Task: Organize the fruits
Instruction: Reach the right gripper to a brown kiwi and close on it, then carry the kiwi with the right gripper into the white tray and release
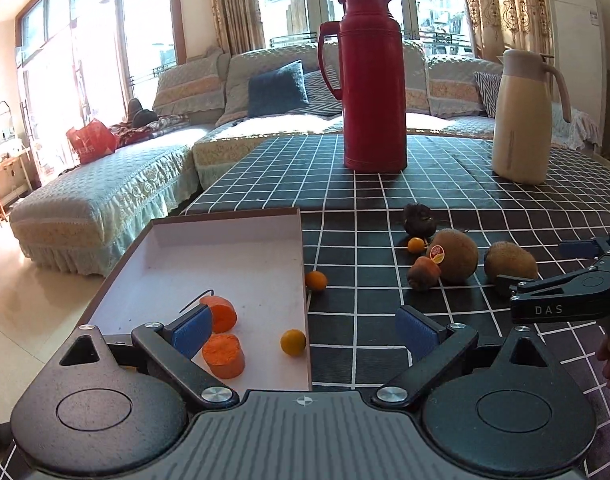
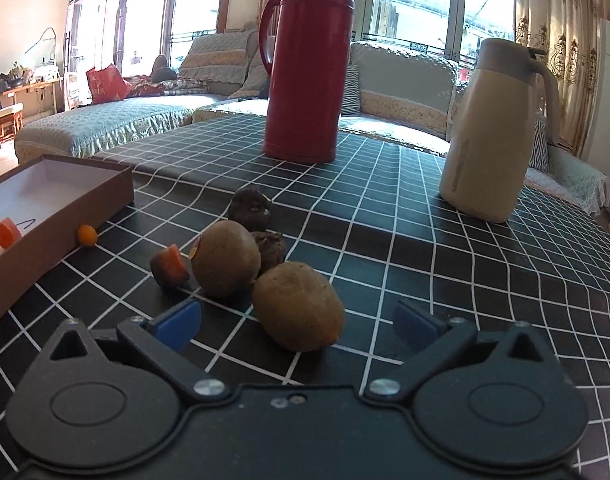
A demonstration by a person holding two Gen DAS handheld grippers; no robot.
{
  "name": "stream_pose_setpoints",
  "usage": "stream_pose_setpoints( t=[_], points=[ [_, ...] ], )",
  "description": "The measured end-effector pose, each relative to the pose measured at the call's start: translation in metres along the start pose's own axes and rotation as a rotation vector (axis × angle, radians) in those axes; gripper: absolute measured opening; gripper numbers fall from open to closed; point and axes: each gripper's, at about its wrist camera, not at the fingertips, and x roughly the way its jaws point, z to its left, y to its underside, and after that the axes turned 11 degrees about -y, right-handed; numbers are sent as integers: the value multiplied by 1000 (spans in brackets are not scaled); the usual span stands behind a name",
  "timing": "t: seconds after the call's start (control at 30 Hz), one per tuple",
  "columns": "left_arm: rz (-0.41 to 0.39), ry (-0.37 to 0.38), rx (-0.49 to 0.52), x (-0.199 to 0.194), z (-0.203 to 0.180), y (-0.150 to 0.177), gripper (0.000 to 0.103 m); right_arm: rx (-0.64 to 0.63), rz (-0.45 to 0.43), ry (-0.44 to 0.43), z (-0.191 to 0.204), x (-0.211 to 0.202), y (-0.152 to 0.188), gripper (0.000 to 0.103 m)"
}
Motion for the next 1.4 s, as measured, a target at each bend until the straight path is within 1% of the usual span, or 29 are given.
stream_pose_setpoints(
  t=[0.1,0.23,0.37,0.47,0.53,0.57,0.6,0.67,0.7,0.73,0.8,0.93,1.03,1.07,1.17,1.3,1.4],
  points=[
    [7,2,-6,5,2,-3,97,-13,25,4,-2,15,-1,103],
    [10,0,-12,9,8,-3,97,-7,34,12,-7,24,-2,101],
    [18,-3,-14,13,10,-3,97,-3,47,10,-10,31,-4,96],
    [22,-6,-11,15,12,-2,97,-12,64,13,-9,36,-5,90],
    [23,-9,-12,17,13,-2,97,-14,81,11,-9,40,-6,84],
    [24,-10,-13,17,14,-2,97,-16,91,16,-9,43,-5,78],
    [25,-11,-15,17,14,-2,97,-14,104,22,-10,45,-5,75],
    [28,-15,-20,19,17,-1,97,2,103,15,-12,46,-6,69],
    [28,-15,-21,19,18,-1,97,8,105,5,-12,46,-6,61],
    [29,-16,-21,20,19,-1,97,8,106,-1,-10,46,-7,61],
    [29,-17,-23,20,21,-1,97,0,108,14,-7,46,-8,60],
    [30,-15,-21,21,20,-1,97,21,108,16,-9,45,-8,60],
    [30,-10,-13,21,18,-1,97,31,79,7,-7,38,-12,60],
    [29,-8,-12,20,18,-1,97,34,66,-3,-5,33,-15,60],
    [25,0,-6,17,18,0,97,5,15,-74,15,20,-33,60],
    [20,4,1,15,24,2,97,-65,-44,-224,61,15,-68,60],
    [20,-3,4,15,33,4,97,-131,-55,-305,99,22,-89,60]
  ],
)
